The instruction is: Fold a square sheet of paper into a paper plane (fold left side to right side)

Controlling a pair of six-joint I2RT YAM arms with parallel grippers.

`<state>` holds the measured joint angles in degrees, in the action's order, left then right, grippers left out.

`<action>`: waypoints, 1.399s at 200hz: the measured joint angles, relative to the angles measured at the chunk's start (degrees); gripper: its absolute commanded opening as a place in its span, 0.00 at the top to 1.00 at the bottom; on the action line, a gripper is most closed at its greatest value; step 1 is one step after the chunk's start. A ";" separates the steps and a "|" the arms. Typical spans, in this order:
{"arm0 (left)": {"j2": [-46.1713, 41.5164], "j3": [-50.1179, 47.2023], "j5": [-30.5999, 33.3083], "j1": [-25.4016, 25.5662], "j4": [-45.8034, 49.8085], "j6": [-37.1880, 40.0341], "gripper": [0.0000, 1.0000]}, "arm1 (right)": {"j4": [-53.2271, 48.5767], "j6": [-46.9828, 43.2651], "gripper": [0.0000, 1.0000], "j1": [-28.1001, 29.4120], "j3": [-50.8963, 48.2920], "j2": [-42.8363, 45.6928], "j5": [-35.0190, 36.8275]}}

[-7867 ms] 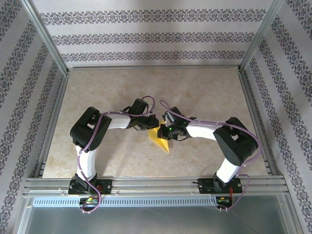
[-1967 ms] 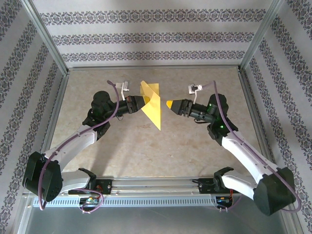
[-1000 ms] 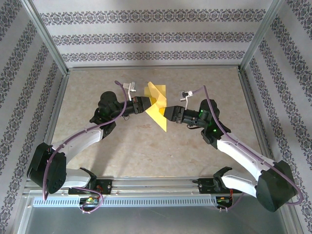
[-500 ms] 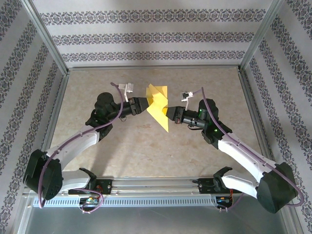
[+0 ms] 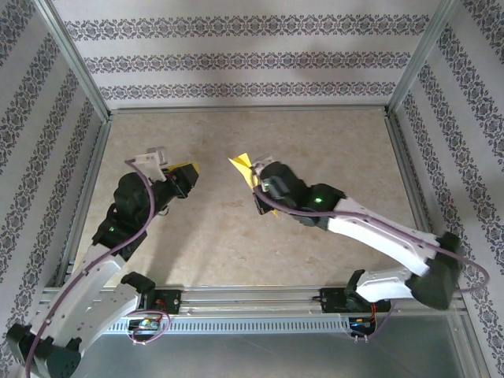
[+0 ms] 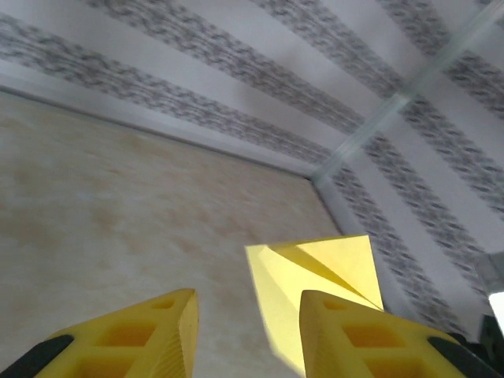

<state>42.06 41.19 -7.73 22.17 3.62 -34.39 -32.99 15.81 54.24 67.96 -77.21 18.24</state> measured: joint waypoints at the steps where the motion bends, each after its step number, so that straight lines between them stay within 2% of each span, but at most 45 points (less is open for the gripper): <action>1: -0.33 -0.09 0.55 -0.04 0.33 0.00 0.61 | -0.46 -0.26 0.97 0.22 0.33 -0.68 0.90; 27: -5.20 -1.66 8.35 -0.07 4.70 0.83 0.61 | -9.90 -3.82 0.99 4.44 6.56 -13.38 16.55; 54: -7.52 -2.08 13.09 -0.09 7.82 1.44 0.61 | -15.93 -6.97 0.99 7.41 11.43 -25.33 27.54; 80: -7.67 -2.08 14.84 -0.13 9.16 1.86 0.61 | -19.04 -9.53 0.99 8.55 14.88 -35.26 33.44; 108: -7.32 -2.08 15.39 -0.13 9.40 2.12 0.61 | -20.70 -11.37 0.97 8.55 16.59 -42.53 35.04; 122: -6.97 -2.08 15.37 -0.13 9.49 2.16 0.61 | -21.22 -11.80 0.93 8.57 17.00 -44.59 34.80; 143: -6.34 -2.08 15.32 -0.13 9.53 2.29 0.61 | -21.70 -12.26 0.81 8.68 17.55 -45.90 32.37; 222: -2.03 -2.08 12.22 -0.15 9.51 2.32 0.59 | -22.10 -10.82 0.52 8.48 18.93 -45.70 13.64; 249: -0.79 -2.08 10.29 -0.17 9.35 1.92 0.53 | -21.40 -9.05 0.42 7.37 18.21 -42.29 8.00; 280: 0.55 -2.86 7.48 -0.17 6.95 0.20 0.46 | -18.97 -6.60 0.35 4.83 14.32 -32.96 2.32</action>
<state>42.61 38.33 -0.25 22.00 10.57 -34.20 -51.96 9.21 59.07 82.28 -110.17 20.56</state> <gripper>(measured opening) 0.523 0.630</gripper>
